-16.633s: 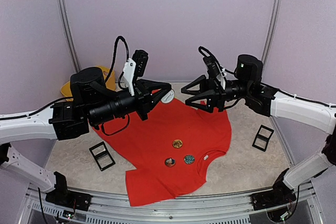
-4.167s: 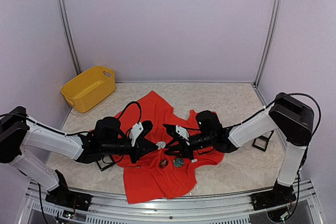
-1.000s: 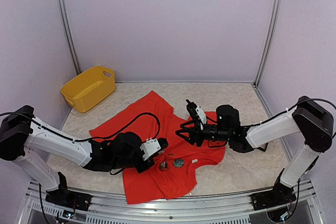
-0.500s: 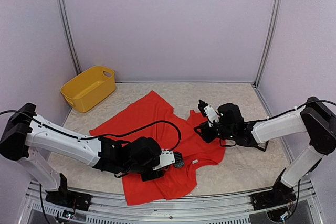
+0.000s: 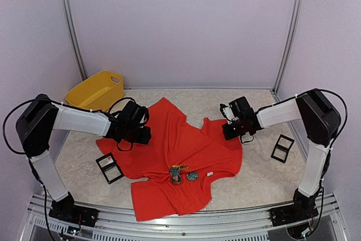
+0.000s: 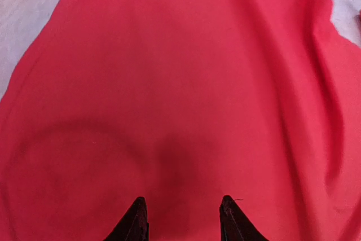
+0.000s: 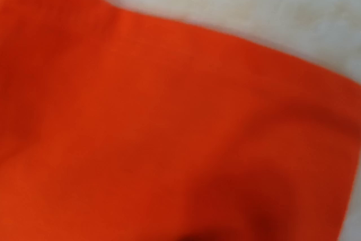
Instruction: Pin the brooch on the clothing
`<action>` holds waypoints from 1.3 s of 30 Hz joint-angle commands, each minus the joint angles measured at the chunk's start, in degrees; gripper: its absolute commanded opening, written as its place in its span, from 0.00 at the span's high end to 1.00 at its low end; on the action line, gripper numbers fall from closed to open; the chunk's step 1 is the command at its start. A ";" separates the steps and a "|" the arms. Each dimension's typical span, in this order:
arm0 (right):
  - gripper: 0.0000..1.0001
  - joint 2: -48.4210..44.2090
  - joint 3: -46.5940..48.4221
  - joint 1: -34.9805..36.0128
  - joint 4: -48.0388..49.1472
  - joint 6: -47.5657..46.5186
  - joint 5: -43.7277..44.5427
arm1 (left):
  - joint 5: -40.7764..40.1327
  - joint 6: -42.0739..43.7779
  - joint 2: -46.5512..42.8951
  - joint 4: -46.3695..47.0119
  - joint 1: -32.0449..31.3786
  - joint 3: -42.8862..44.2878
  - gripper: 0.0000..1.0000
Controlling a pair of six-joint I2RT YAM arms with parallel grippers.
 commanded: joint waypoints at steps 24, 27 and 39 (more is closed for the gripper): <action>1.00 -0.28 20.30 -2.80 -18.07 -9.01 1.99 | -8.08 5.54 17.22 2.54 8.97 23.86 0.54; 1.00 -6.23 11.94 3.35 -18.17 -3.38 -5.92 | -7.74 3.55 11.81 3.32 7.87 17.67 0.53; 1.00 -12.17 -8.33 12.51 -18.12 11.25 -6.85 | -6.26 -5.39 8.58 6.09 6.64 4.04 0.53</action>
